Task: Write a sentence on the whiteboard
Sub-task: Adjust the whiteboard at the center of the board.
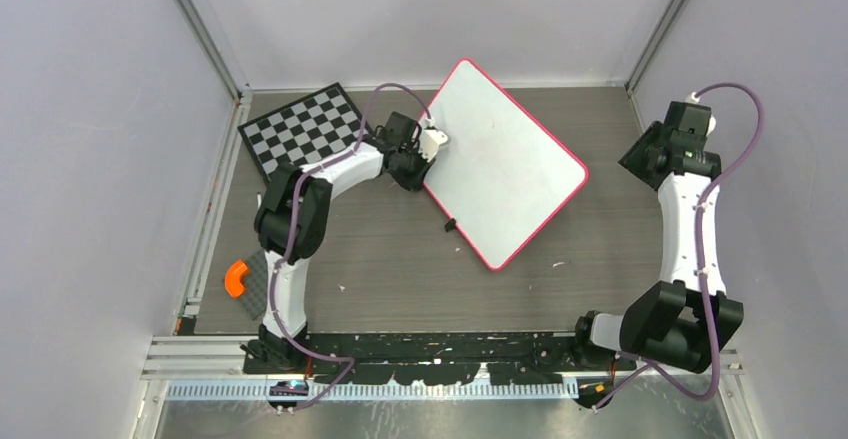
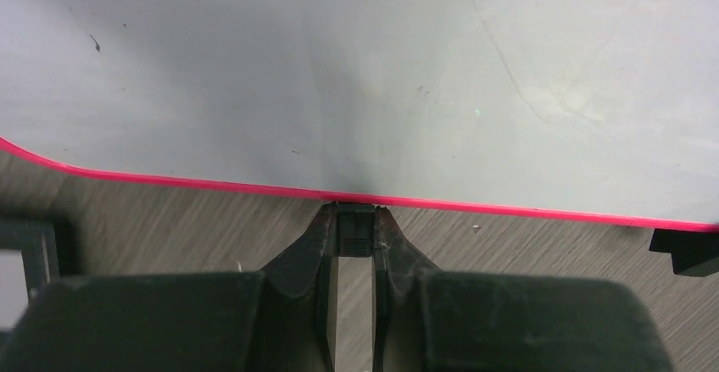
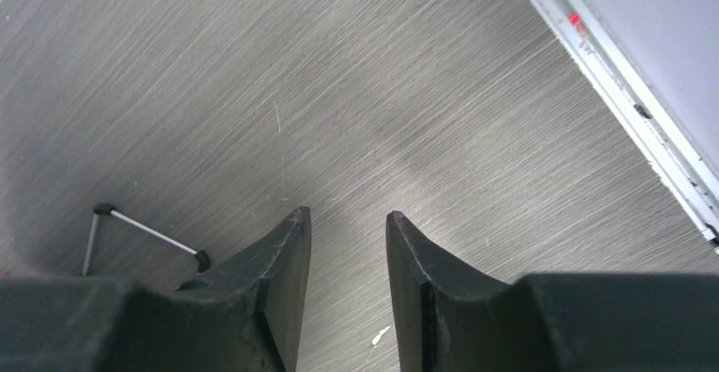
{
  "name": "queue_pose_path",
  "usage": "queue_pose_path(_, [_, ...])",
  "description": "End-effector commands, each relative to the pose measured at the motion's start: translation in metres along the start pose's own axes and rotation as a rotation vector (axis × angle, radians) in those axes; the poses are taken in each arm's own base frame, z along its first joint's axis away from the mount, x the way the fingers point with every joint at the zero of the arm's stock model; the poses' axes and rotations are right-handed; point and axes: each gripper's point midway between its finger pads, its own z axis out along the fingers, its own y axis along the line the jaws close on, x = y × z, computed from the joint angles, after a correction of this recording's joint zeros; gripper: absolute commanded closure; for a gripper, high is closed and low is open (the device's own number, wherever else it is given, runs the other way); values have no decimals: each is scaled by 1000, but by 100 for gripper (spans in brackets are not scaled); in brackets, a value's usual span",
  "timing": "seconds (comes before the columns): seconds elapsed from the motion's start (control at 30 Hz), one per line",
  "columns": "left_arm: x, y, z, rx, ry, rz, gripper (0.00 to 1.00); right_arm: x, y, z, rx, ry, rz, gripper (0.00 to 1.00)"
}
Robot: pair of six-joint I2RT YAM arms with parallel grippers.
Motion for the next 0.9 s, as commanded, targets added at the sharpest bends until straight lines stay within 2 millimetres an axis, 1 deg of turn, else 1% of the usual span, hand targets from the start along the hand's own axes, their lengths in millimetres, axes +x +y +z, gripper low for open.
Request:
queue_pose_path(0.0, [-2,24,-22,-237,-27,-222,100,-29,-2,-13,-5,-69,38,54])
queue_pose_path(0.03, [4,32,-26,-338,-11,-254,100,-32,-5,-15,4,-78,48,51])
queue_pose_path(0.1, [12,31,-27,-407,3,-325,100,-36,-11,-19,20,-100,59,49])
queue_pose_path(0.17, [19,26,-25,-437,11,-413,100,-38,-16,-25,40,-120,69,47])
queue_pose_path(0.23, [22,23,-25,-478,13,-494,100,-38,-19,-30,42,-127,75,46])
queue_pose_path(0.33, [24,14,-23,-560,49,-572,100,-27,-19,-35,32,-99,83,46])
queue_pose_path(0.4, [19,2,-19,-585,39,-599,100,-15,-17,-36,12,-59,83,46])
queue_pose_path(0.47, [17,-10,-13,-618,43,-623,100,-3,-17,-36,0,-29,75,46])
queue_pose_path(0.53, [21,-21,-1,-670,86,-628,100,7,-21,-38,3,-20,68,46])
queue_pose_path(0.6, [16,-34,11,-673,108,-627,100,17,-15,-42,-47,-1,50,46])
queue_pose_path(0.63, [13,-42,17,-660,112,-630,100,20,-14,-44,-63,4,42,46])
queue_pose_path(0.67, [6,-50,23,-637,107,-635,100,23,-12,-46,-80,6,29,46])
queue_pose_path(0.7, [6,-56,30,-619,117,-643,100,26,-11,-48,-93,7,16,46])
queue_pose_path(0.73, [2,-63,34,-593,115,-652,100,28,-11,-50,-102,7,8,46])
queue_pose_path(0.77, [-3,-68,37,-567,105,-659,98,31,-10,-51,-115,9,-7,46])
queue_pose_path(0.87, [-14,-82,44,-483,78,-693,86,48,1,-56,-204,92,-65,46])
